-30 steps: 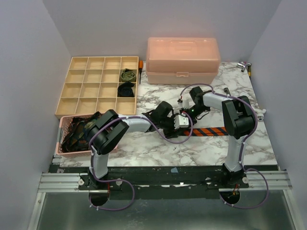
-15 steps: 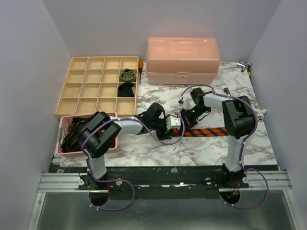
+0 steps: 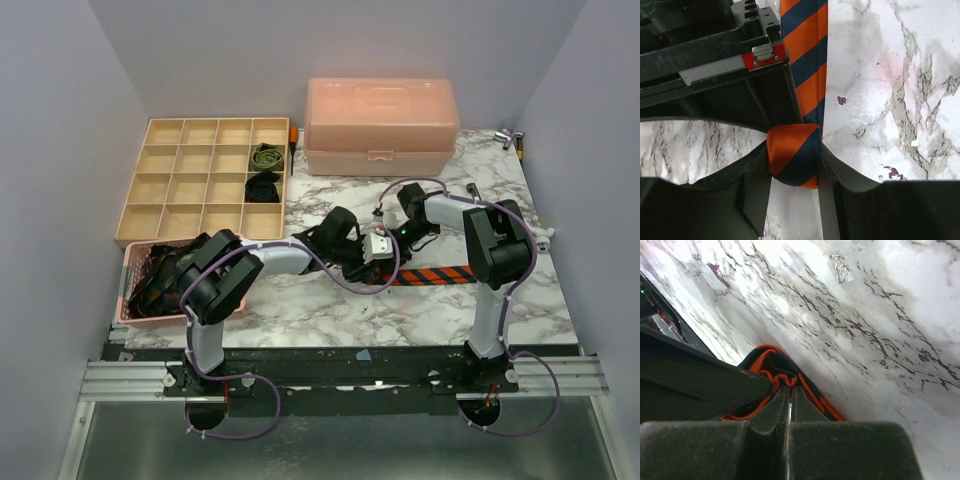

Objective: Roll the ties
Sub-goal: Roll the tie at the center of the board.

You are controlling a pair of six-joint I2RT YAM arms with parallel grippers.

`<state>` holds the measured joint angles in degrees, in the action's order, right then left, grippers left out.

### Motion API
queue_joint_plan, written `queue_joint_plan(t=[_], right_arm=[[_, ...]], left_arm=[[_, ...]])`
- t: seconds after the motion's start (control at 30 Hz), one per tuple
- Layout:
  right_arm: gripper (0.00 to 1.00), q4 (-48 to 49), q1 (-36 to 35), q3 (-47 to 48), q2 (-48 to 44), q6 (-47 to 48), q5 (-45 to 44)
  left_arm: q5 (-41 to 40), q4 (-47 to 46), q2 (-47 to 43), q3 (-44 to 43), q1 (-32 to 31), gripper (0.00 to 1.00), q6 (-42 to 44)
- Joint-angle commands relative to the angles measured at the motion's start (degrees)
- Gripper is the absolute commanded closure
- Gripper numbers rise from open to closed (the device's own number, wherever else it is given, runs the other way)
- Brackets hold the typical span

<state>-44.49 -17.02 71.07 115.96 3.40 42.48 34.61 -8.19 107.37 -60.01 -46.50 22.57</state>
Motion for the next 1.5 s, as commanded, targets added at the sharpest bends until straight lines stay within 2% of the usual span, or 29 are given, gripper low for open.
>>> queue_joint_plan(t=[0.0,0.37,0.47,0.53,0.67,1.03,1.3,1.47], right_arm=[[1.0,3.9,0.1,-1.0,2.3,0.4,-2.9],[0.99,3.7,0.1,-2.3,-1.2,-0.5,2.0],[0.93,2.9,0.2,-1.9,-1.6,-0.7,3.0],[0.84,1.2,0.6,-1.1,-1.7,-0.2,2.8],[0.72,-4.7,2.7,1.0,-3.0,2.9,3.9],[0.53,-8.4,2.9,1.9,-8.2,4.6,8.4],[0.47,-10.0,2.9,3.2,-9.0,5.6,12.7],[0.49,-7.7,2.9,2.3,-6.2,4.1,8.5]], left_arm=[[-0.8,3.0,4.2,-3.8,-1.2,0.61,0.3],[-10.1,12.1,8.1,-3.6,-1.3,0.59,7.0],[-11.3,13.6,8.6,-3.4,-1.4,0.6,8.7],[-12.0,14.8,8.7,-3.3,-1.3,0.6,9.3],[-12.5,16.1,8.6,-3.1,-1.3,0.6,10.6],[-11.7,16.9,8.0,-3.4,-1.3,0.6,10.3],[-11.4,17.2,7.7,-3.3,-1.3,0.6,10.8],[-10.8,17.5,7.3,-3.5,-1.3,0.58,10.6]])
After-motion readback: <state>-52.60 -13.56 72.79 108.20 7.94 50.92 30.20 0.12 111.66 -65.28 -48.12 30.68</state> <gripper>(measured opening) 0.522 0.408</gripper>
